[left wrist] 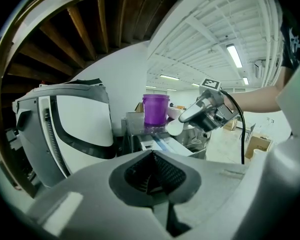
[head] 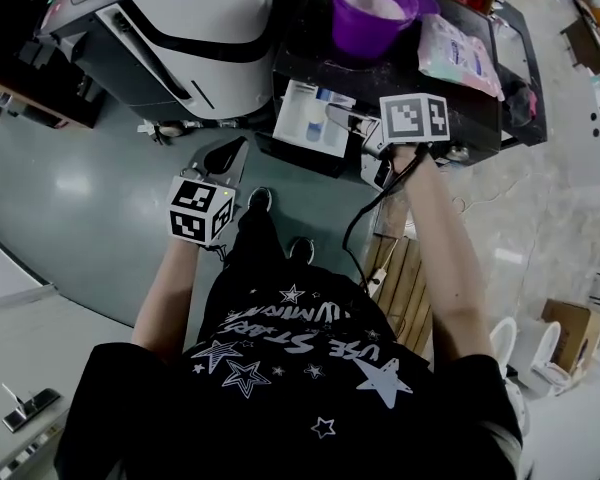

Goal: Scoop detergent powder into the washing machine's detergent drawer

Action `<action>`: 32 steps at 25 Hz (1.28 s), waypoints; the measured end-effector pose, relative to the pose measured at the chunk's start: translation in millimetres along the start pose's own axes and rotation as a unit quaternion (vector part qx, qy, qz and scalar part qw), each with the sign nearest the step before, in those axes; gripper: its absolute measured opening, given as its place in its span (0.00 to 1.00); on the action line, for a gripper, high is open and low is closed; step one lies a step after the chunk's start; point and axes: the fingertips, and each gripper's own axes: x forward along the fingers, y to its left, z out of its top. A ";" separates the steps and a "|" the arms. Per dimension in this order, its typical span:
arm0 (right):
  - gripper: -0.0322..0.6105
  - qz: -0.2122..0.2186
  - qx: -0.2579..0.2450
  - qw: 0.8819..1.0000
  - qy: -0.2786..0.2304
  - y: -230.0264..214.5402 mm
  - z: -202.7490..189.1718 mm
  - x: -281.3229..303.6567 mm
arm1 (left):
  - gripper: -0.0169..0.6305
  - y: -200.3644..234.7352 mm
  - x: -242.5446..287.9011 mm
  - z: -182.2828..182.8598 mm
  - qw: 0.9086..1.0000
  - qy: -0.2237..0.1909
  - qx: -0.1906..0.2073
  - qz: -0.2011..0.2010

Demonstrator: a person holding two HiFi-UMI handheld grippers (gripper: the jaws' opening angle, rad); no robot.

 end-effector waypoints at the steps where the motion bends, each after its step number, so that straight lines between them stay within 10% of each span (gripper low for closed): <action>1: 0.11 -0.004 -0.005 1.000 0.000 -0.4 -2.3 3.2 | 0.03 -0.9 -0.8 -1.4 1.000 0.001 -0.001 0.001; 15: 0.11 -0.117 -0.156 0.981 0.004 -11.3 -2.7 40.6 | 0.03 14.2 2.7 -2.1 1.000 0.005 0.004 -0.003; 32: 0.11 -0.178 -0.369 0.910 0.061 -20.2 -26.7 68.8 | 0.03 26.5 9.5 -6.7 1.000 0.020 0.013 -0.017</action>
